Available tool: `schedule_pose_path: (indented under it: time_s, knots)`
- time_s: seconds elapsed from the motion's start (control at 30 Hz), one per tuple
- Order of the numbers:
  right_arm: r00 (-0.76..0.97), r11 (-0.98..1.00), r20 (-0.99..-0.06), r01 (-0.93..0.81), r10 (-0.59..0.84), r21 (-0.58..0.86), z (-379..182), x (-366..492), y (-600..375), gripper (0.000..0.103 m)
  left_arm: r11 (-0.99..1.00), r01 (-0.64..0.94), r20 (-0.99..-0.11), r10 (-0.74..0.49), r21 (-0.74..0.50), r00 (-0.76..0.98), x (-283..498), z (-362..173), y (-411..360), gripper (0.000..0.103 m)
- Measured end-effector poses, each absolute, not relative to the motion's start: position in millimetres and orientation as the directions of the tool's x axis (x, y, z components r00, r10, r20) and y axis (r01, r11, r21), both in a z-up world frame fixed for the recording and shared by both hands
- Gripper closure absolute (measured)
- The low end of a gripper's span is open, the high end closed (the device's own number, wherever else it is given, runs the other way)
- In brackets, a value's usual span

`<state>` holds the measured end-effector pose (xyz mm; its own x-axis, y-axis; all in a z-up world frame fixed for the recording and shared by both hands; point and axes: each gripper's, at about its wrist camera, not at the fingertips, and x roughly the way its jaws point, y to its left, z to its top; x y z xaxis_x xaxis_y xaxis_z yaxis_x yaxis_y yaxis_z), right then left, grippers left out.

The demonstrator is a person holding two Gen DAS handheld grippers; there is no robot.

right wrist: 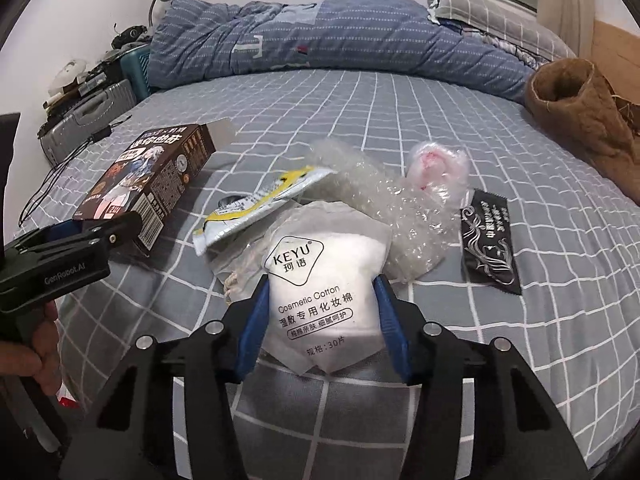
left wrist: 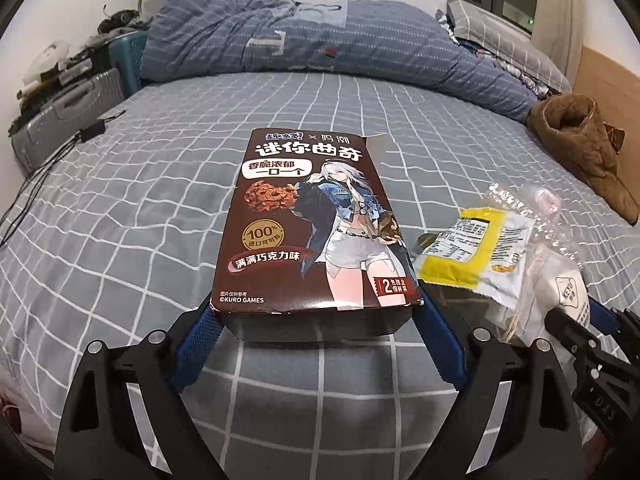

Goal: Collect trash
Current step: 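Grasp the brown snack box with the left tool while the right tool grasps the white KEYU cotton bag, then carry the snack box and cotton bag with both tools over the bin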

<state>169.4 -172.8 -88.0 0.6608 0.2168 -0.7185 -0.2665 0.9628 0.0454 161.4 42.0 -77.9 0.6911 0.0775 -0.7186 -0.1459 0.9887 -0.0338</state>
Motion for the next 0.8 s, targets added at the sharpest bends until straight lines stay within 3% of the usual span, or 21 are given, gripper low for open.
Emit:
schedule_pose_path:
  time_s: [0.8]
  knots:
    - [0.708, 0.972, -0.677, -0.232, 0.201, 0.046, -53.7, 124.8, -187.6, 0.054, 0.99, -0.123, -0.691, 0.043, -0.067, 0.722, 91.2, -48.6, 33.8, 0.015]
